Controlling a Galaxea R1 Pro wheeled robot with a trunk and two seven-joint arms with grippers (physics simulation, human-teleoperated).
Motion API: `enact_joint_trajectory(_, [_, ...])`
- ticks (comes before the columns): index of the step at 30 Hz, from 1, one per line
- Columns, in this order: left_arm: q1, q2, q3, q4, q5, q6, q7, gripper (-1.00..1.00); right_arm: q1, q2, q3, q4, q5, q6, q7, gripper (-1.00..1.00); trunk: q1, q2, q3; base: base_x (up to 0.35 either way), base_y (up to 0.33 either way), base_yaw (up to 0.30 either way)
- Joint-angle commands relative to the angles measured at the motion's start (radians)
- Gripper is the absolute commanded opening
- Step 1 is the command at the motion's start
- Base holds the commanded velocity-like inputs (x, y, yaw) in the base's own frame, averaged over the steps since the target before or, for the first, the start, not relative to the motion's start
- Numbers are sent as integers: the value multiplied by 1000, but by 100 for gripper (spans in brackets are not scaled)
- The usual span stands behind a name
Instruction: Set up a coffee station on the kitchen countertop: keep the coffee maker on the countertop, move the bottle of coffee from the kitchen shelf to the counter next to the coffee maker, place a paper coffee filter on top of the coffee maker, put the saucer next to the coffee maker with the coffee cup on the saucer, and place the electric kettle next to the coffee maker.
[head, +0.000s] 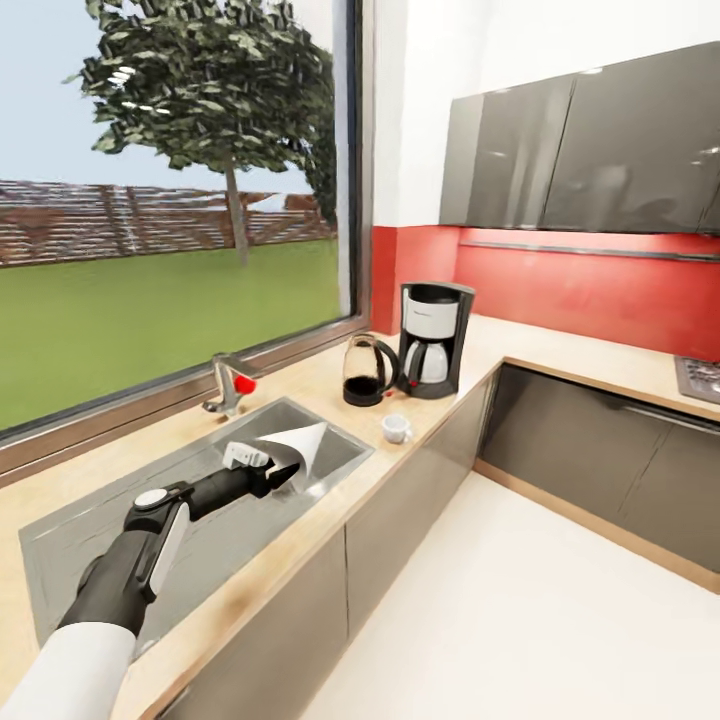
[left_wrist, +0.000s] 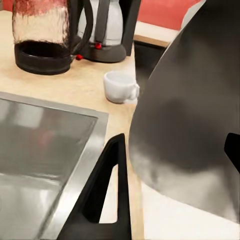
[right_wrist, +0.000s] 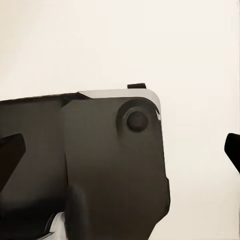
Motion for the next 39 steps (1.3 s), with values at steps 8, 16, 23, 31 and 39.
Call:
enact_joint_trajectory(8, [0, 0, 1, -1, 4, 10, -4, -100, -1, 1, -6, 0, -1, -3, 0, 100, 1, -2, -2, 60, -272, -261])
enact_joint_trajectory(16, [0, 0, 1, -1, 4, 10, -3, -100, -1, 1, -6, -1, 1, -4, -1, 100, 1, -2, -2, 88, -272, -58])
enact_joint_trajectory(23, [0, 0, 1, -1, 4, 10, -2, -100, -1, 0, -5, -1, 2, -5, -1, 100, 1, -2, -2, 133, -270, -1])
enact_joint_trajectory(31, [0, 0, 1, -1, 4, 10, -3, -100, -1, 0, -6, -2, 1, -3, -1, 100, 1, -2, -2, 157, -264, 0])
enact_joint_trajectory(39, [0, 0, 1, -1, 4, 10, -4, -100, -1, 1, -6, -2, 1, -3, -1, 100, 1, -2, -2, 160, -262, 0])
